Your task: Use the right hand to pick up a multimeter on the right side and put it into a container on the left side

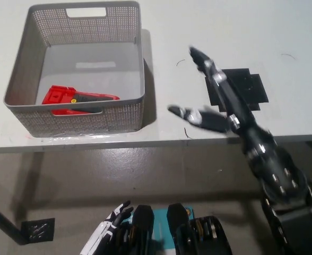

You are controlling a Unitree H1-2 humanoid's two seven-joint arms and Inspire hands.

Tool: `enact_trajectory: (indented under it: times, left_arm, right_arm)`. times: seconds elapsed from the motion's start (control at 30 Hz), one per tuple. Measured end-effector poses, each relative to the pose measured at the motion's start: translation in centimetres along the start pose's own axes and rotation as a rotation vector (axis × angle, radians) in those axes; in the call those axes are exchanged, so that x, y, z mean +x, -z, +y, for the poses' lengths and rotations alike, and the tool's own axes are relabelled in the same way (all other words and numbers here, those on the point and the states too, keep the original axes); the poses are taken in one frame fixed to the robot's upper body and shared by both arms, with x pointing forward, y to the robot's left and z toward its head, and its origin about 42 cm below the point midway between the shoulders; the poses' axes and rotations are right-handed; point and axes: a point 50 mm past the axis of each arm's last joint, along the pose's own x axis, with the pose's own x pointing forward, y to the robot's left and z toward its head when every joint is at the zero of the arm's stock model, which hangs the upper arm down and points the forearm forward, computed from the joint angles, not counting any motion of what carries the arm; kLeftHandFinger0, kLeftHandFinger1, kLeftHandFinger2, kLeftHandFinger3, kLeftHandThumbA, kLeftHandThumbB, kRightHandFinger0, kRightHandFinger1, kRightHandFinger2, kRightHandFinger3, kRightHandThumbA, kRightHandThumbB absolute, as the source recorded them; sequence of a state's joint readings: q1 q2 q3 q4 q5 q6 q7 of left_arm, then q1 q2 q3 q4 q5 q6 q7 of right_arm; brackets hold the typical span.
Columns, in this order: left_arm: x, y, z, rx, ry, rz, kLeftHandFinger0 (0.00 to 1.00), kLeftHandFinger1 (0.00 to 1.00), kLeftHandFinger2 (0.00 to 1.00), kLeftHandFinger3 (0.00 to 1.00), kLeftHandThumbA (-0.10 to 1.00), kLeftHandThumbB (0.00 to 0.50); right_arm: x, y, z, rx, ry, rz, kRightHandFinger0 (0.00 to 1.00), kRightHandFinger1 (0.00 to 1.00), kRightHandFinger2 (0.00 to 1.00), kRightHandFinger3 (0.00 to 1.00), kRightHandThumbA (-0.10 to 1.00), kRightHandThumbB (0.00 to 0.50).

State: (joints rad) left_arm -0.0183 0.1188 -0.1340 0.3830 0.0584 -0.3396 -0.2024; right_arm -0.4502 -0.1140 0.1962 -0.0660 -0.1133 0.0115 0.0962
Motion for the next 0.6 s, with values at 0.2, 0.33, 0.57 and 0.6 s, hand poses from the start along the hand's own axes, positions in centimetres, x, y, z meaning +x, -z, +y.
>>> enact_trajectory:
  times: [0.2,0.33,0.57,0.6]
  left_arm:
    - [0.0,0.0,0.3,-0.003,-0.011,-0.002,1.0,1.0,1.0,1.0,1.0,0.23]
    - [0.9,-0.7,0.9,0.001,-0.024,-0.026,1.0,1.0,1.0,1.0,1.0,0.217]
    - [3.1,-2.6,1.7,0.011,-0.034,-0.093,1.0,1.0,1.0,1.0,1.0,0.21]
    - [3.4,-2.9,1.7,0.009,-0.037,-0.103,1.0,1.0,1.0,1.0,1.0,0.21]
  right_arm:
    - [-5.6,-1.6,0.1,0.016,0.025,-0.033,1.0,1.0,1.0,1.0,1.0,0.429]
    - [-10.9,-3.3,0.5,0.038,0.042,-0.062,1.0,1.0,1.0,1.0,1.0,0.437]
    - [-15.5,-2.4,1.3,0.086,0.026,-0.03,1.0,1.0,1.0,1.0,1.0,0.398]
    - [-15.9,-1.3,1.6,0.094,0.018,0.005,1.0,1.0,1.0,1.0,1.0,0.398]
